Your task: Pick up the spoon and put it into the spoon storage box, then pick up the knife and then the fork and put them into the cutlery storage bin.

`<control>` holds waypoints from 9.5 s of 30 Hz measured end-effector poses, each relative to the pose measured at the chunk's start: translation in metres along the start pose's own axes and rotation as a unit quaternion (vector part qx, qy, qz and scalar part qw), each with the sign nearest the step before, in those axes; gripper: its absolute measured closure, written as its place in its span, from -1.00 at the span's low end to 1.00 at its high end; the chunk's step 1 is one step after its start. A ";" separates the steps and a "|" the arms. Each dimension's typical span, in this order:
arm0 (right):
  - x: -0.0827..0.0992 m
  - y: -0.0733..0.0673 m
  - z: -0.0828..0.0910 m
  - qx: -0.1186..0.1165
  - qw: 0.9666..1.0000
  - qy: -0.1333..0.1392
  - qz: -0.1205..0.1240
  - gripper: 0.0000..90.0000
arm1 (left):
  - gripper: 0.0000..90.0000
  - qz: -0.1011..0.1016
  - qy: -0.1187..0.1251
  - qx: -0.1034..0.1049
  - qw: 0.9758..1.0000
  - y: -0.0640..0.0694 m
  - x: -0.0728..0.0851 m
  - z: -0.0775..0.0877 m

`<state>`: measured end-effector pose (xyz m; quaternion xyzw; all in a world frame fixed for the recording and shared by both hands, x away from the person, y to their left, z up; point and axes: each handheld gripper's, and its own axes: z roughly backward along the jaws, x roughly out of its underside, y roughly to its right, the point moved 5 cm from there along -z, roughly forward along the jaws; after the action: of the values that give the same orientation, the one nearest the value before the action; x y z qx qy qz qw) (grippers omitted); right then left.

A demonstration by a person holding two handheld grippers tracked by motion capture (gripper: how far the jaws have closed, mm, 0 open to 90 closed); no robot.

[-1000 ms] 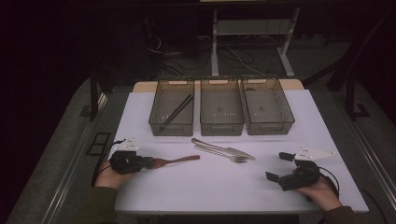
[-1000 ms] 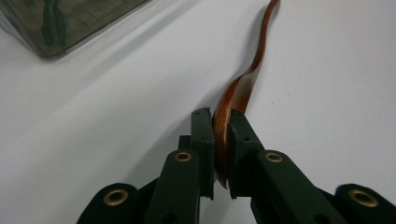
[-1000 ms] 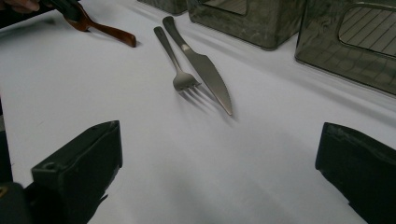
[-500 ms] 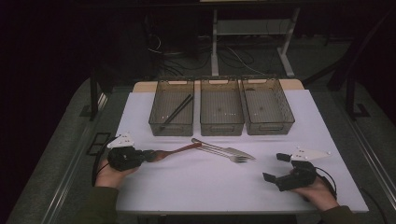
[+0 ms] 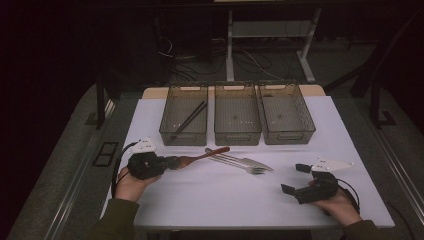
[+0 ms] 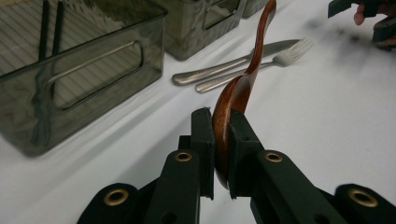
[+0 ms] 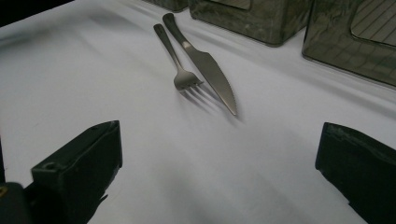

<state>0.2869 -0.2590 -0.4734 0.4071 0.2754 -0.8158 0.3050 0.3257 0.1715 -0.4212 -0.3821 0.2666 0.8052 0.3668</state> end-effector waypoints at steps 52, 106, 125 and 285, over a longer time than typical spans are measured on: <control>-0.007 -0.001 -0.003 -0.009 1.000 0.008 -0.002 -1.00 | 0.83 0.027 0.043 -0.062 0.997 -0.013 -0.092 -0.067; -0.009 0.001 0.002 -0.011 1.000 0.022 -0.004 -1.00 | 0.40 0.026 -0.023 -0.151 0.988 -0.037 -0.139 -0.168; -0.009 0.001 0.002 -0.011 1.000 0.020 -0.004 -1.00 | -0.06 -0.034 -0.010 -0.056 0.998 -0.006 -0.142 -0.148; -0.006 0.002 0.007 -0.002 1.000 0.017 -0.003 -1.00 | 0.73 -0.084 -0.085 0.081 0.989 0.078 -0.020 -0.139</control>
<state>0.2881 -0.2634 -0.4655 0.4195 0.2834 -0.8092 0.2981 0.3311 0.0193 -0.4716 -0.3026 0.2660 0.7764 0.4847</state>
